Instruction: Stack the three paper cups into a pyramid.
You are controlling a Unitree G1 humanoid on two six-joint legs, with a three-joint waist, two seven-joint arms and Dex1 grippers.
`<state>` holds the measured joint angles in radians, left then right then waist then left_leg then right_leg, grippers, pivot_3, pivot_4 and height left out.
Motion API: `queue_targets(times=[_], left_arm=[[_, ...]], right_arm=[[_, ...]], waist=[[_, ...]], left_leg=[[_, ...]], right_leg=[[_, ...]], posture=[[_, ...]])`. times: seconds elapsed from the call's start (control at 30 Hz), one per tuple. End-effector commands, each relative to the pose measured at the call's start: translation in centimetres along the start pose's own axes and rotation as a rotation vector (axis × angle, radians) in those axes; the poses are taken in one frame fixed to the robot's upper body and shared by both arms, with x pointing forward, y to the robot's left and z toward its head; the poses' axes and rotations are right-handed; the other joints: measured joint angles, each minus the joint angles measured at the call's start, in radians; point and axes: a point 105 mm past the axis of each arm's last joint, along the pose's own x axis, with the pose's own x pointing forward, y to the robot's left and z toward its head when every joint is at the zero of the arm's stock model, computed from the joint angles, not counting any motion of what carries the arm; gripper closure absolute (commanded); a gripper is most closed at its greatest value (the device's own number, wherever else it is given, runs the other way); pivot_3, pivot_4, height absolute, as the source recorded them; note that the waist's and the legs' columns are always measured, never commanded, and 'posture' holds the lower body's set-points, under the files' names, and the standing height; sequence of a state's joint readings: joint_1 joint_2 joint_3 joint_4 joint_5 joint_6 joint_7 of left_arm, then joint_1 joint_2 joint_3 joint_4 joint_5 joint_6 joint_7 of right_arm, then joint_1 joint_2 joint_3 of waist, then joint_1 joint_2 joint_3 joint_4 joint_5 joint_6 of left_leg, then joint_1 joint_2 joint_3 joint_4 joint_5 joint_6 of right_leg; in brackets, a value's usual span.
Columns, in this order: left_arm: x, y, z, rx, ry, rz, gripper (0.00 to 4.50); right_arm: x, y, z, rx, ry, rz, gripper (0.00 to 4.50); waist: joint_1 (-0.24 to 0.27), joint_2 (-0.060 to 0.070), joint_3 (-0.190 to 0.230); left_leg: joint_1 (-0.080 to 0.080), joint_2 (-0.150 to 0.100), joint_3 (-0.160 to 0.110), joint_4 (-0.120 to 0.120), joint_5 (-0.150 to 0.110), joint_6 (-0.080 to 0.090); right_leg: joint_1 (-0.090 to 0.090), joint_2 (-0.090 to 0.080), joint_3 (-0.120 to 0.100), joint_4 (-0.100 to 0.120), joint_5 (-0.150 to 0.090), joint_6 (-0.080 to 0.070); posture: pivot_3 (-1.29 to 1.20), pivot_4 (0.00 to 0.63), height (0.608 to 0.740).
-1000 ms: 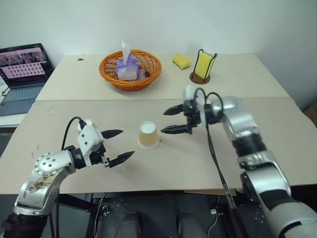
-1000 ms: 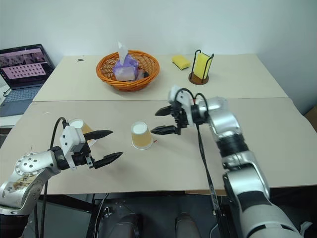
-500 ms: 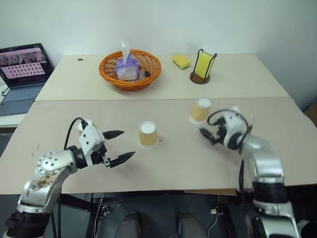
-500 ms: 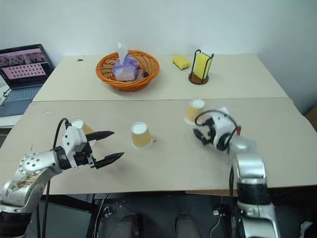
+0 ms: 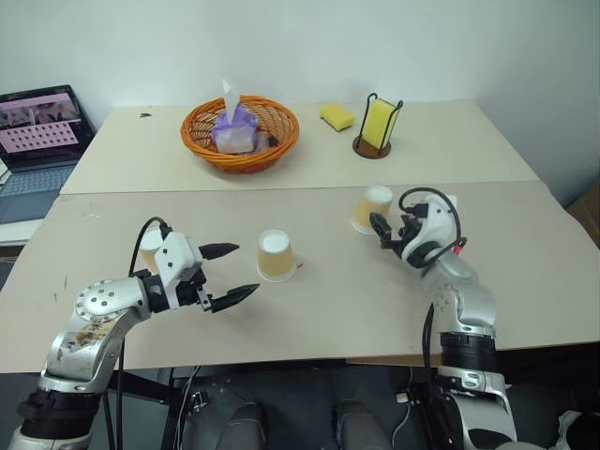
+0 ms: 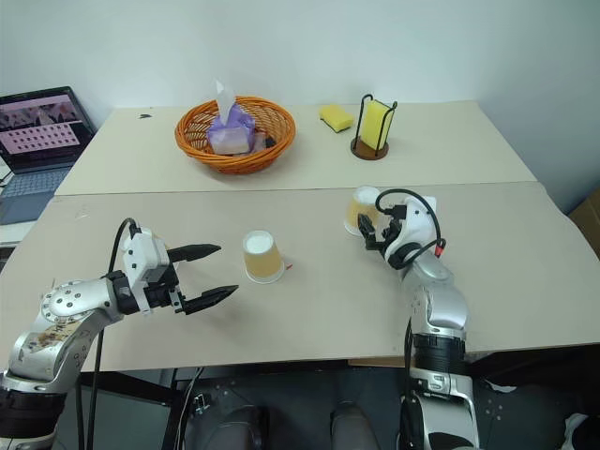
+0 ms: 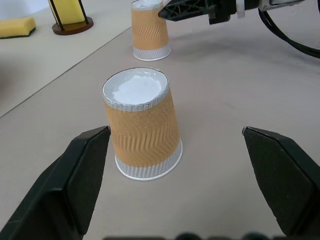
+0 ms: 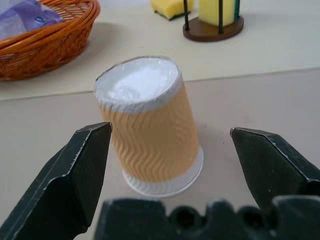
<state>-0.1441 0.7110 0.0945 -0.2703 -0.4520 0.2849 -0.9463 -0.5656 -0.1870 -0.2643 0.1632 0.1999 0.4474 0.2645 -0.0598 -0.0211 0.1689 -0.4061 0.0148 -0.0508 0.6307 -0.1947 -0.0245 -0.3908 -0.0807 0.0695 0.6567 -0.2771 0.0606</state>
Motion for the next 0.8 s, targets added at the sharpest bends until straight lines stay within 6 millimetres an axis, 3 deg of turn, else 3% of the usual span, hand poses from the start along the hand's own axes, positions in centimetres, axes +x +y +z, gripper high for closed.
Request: queue_targets(times=[0.03,0.23,0.8], left_arm=[[-0.1,0.1,1.0,0.047,-0.023,0.006,0.00],[-0.2,0.4,1.3,0.046,-0.031,0.019,0.00],[-0.5,0.2,1.2,0.048,-0.019,0.041,0.00]], right_arm=[[0.7,0.3,1.9,-0.079,-0.073,-0.003,0.06],[2.0,1.3,1.5,-0.172,-0.063,0.014,0.06],[5.0,2.5,2.7,-0.160,-0.100,0.052,0.06]], waist=[[-0.001,0.000,0.000],[-0.009,0.000,0.000],[-0.009,0.000,0.000]], left_leg=[[0.000,0.000,0.000,0.000,0.000,0.000],[0.000,0.000,0.000,-0.001,0.000,0.000],[0.000,0.000,0.000,-0.001,0.000,0.000]], right_leg=[[0.000,0.000,0.000,0.000,0.000,0.000],[-0.001,0.000,0.000,0.000,0.000,0.000],[-0.001,0.000,0.000,0.000,0.000,0.000]], posture=[[0.00,0.150,0.740],[0.00,0.150,0.740],[0.00,0.150,0.740]])
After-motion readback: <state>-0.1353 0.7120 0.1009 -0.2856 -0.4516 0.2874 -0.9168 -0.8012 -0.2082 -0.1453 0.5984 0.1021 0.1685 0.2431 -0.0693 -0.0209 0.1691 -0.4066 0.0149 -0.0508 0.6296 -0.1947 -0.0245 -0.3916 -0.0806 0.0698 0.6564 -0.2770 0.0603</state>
